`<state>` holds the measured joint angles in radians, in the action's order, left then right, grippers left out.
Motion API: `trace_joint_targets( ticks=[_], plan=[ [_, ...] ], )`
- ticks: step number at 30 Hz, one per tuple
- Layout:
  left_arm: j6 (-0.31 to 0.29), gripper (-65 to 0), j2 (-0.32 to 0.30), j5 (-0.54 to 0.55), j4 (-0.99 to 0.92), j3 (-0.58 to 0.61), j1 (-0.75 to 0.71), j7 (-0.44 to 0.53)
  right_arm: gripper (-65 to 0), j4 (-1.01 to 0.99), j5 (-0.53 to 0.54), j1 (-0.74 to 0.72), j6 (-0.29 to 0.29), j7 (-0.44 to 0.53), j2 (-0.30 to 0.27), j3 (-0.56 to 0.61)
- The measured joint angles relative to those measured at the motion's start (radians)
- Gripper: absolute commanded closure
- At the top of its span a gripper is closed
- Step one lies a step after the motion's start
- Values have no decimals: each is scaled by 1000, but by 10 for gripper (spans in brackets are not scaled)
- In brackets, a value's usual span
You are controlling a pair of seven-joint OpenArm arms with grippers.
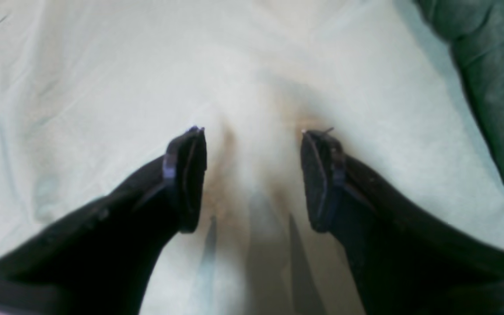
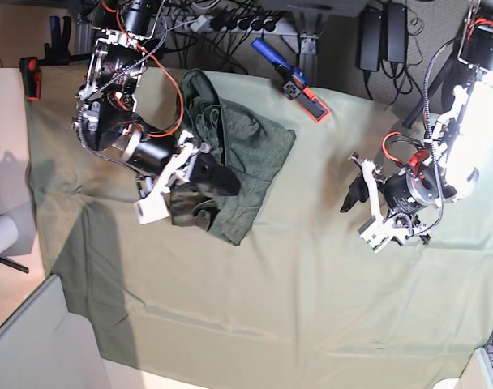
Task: Fold the T-shirt properly
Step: 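Release the shirt with the right gripper and lift it away, then move the left gripper over the folded shirt's edge and pinch it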
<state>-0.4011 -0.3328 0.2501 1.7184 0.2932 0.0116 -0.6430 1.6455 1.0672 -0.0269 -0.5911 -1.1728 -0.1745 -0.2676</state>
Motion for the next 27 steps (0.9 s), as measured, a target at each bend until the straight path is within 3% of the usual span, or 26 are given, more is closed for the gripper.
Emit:
trace_joint_targets(
  ticks=[4, 5, 8, 10, 12, 14, 16, 23, 27],
  plan=[
    [0, -373, 0, 6, 0, 0, 0, 0, 0, 0, -130, 0, 0, 101, 0, 82],
    [0, -373, 0, 12, 0, 0, 0, 0, -35, 0, -160, 0, 0, 120, -2, 108],
    [0, -373, 0, 14, 0, 0, 0, 0, -283, -1, -221, 0, 1, 169, -3, 189],
    [0, -373, 0, 13, 0, 0, 0, 0, -362, -1, -271, 0, 1, 216, -3, 245],
    [-20, -319, 0, -1, 0, 0, 0, 0, -366, -2, -338, 0, 1, 272, -3, 293],
    [-52, -167, 0, -6, 0, 0, 0, -4, -366, -3, -383, 0, 1, 312, -3, 325],
    [-72, -72, 0, -3, 10, 0, 0, -14, -365, -3, -393, -7, 1, 320, -3, 334],
    [-78, -65, -3, 13, 187, 17, -67, -16, -365, -5, -393, -147, 2, 322, -3, 219],
    [-101, -65, -3, 21, 304, 162, -103, -15, -365, -5, -395, -223, 2, 274, -5, 128]
  ],
)
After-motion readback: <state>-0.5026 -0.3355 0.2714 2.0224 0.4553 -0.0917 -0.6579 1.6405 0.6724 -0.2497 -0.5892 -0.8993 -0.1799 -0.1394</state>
